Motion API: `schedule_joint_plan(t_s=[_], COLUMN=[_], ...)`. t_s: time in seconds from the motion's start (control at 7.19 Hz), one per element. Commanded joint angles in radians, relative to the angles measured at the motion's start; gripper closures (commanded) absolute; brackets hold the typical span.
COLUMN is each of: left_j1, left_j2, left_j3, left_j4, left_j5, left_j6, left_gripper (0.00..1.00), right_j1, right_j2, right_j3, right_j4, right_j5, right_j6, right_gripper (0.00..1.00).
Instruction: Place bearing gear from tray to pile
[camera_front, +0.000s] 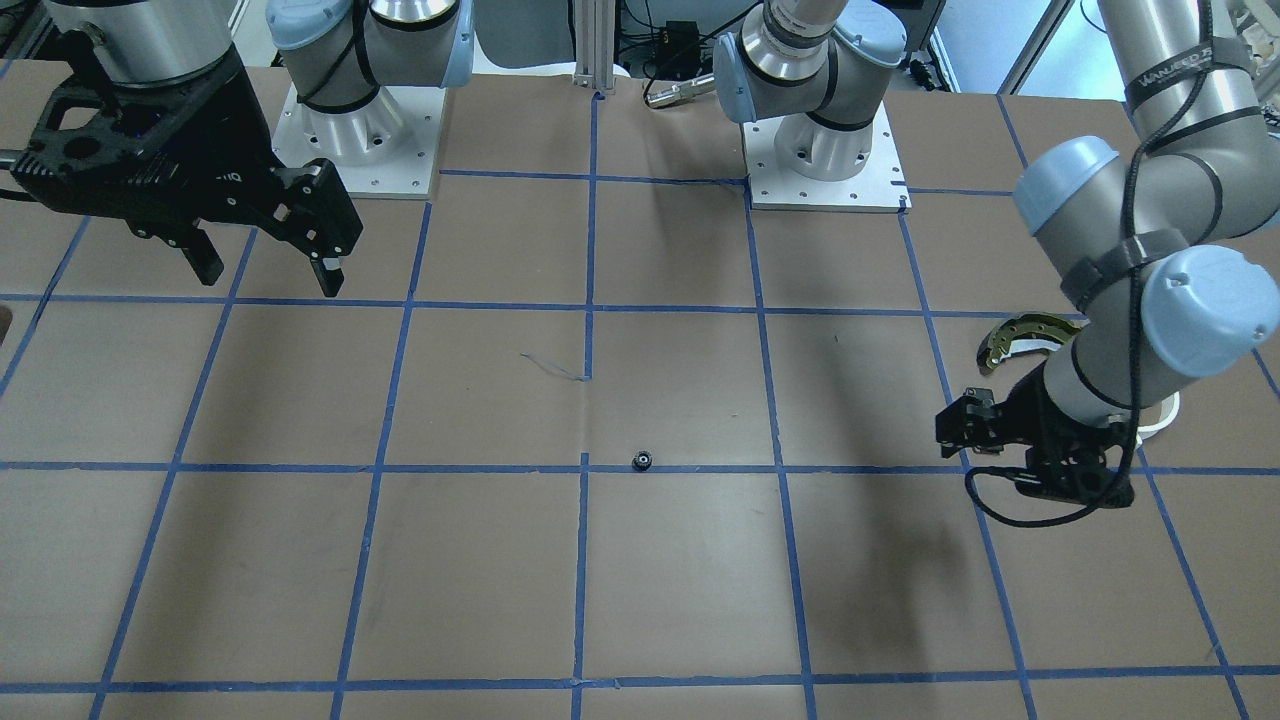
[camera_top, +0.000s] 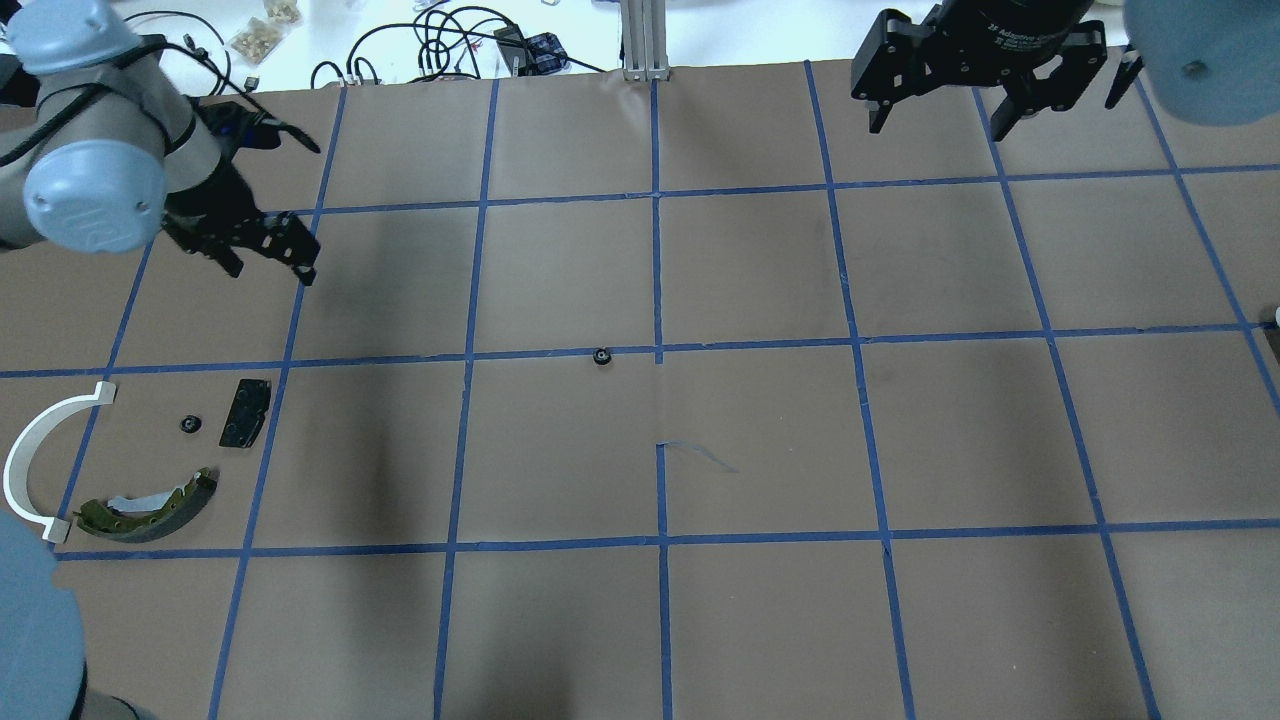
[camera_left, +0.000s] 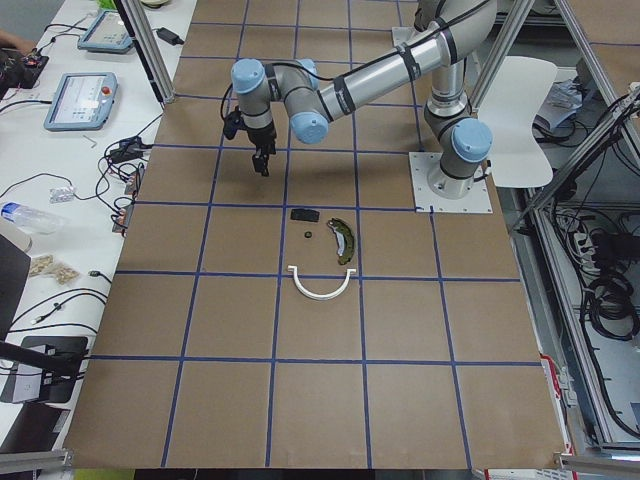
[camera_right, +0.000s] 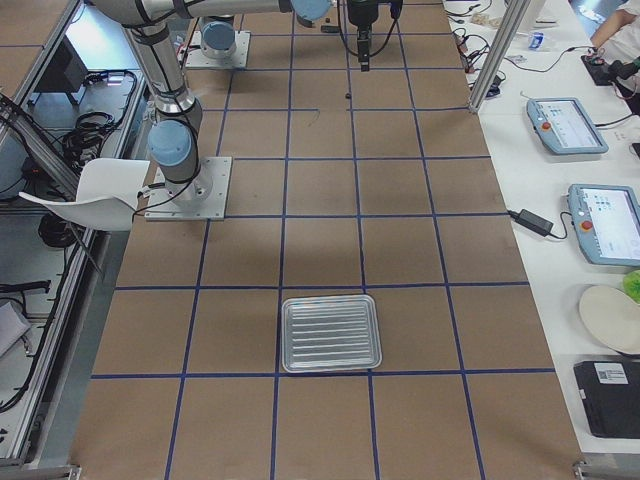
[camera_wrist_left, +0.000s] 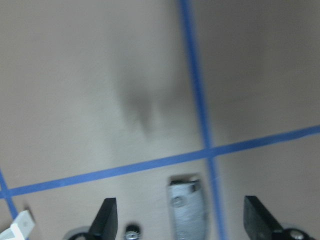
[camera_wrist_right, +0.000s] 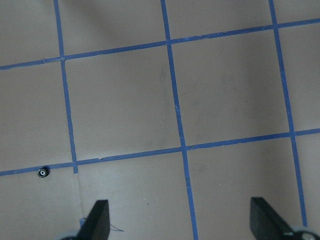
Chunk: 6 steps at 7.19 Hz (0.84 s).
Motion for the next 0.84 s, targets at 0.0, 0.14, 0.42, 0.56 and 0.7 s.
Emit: schedule_joint_plan(t_s=[0.0, 0.14, 0.42, 0.56, 0.7], left_j1=[-0.21, -0.293, -0.362, -0.419, -0.46], left_j2=[-0.03, -0.041, -0.089, -0.113, -0.137], left_j3=[0.026, 0.012, -0.012, -0.018, -0.018], left_j4=[-0.011, -0.005, 0.093, 0.133, 0.154], left_j5=[-0.03, -0.076, -0.124, -0.115, -0.11], left_j6=[-0.217, -0.257, -0.304, -0.305, -0.308], left_gripper=[0.0, 0.0, 0.0, 0.0, 0.0], right_j1=[0.008, 0.008, 0.008, 0.008, 0.008], right_j2=[0.003, 0.005, 0.005, 0.005, 0.005], right_j3=[0.0, 0.001, 0.003, 0.003, 0.003], right_j4=[0.015, 0.017, 0.017, 0.017, 0.017], right_j5=[-0.005, -0.005, -0.003, -0.003, -0.003], right_j6=[0.055, 0.053, 0.052, 0.052, 0.052], right_gripper=[0.0, 0.0, 0.0, 0.0, 0.0])
